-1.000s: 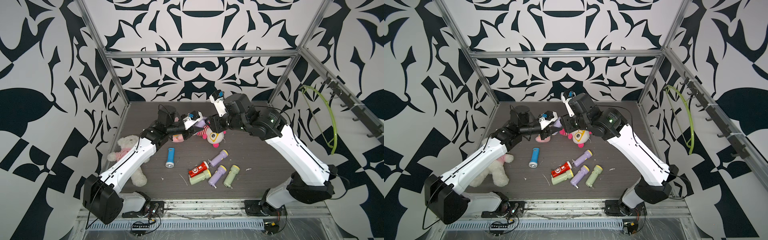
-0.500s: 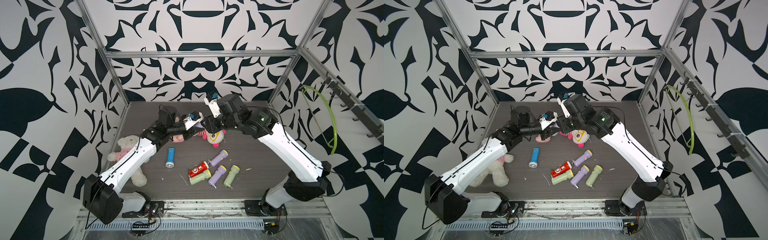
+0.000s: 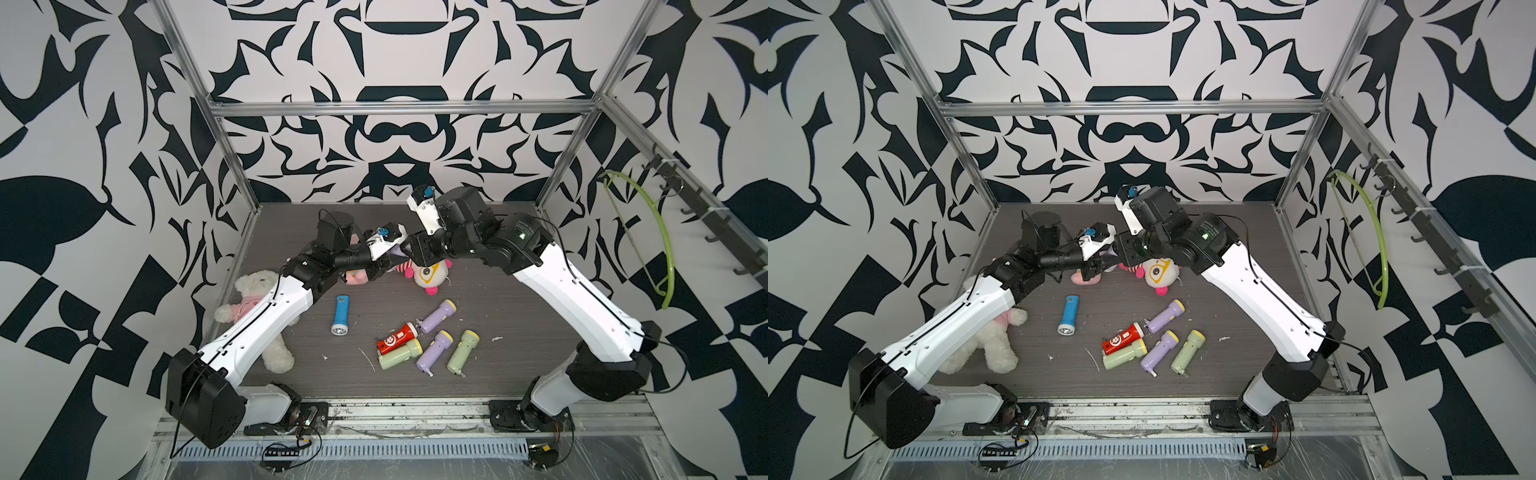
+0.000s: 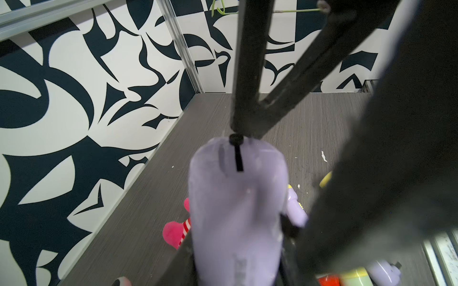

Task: Close the plug at the bottom of the flashlight
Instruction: Close the plug of the flashlight.

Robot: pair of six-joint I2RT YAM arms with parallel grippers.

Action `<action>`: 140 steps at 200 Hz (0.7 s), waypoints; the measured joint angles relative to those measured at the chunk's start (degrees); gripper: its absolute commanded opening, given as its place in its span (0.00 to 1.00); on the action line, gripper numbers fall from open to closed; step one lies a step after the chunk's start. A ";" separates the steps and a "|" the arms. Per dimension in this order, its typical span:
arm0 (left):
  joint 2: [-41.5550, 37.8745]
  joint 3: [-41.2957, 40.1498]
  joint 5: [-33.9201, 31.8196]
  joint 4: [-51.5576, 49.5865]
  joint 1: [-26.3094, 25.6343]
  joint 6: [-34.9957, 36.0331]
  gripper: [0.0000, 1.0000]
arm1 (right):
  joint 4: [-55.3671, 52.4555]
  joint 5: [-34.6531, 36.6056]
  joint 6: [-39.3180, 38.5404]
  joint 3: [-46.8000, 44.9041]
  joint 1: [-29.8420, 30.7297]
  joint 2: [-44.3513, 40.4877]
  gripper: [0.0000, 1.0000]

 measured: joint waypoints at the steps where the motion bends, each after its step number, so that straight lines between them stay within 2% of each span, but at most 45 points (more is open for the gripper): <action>1: 0.00 0.00 0.00 -0.02 0.00 0.00 0.00 | 0.00 0.00 0.00 0.00 0.00 0.00 0.50; 73: 0.00 0.42 -0.04 -1.09 -0.11 0.00 0.00 | 0.11 -0.81 -0.81 -0.15 -0.48 0.00 0.52; 140: 0.02 0.50 -0.02 -1.84 -0.13 -0.02 0.00 | 1.38 -1.22 -4.85 -1.20 -0.63 -0.04 0.49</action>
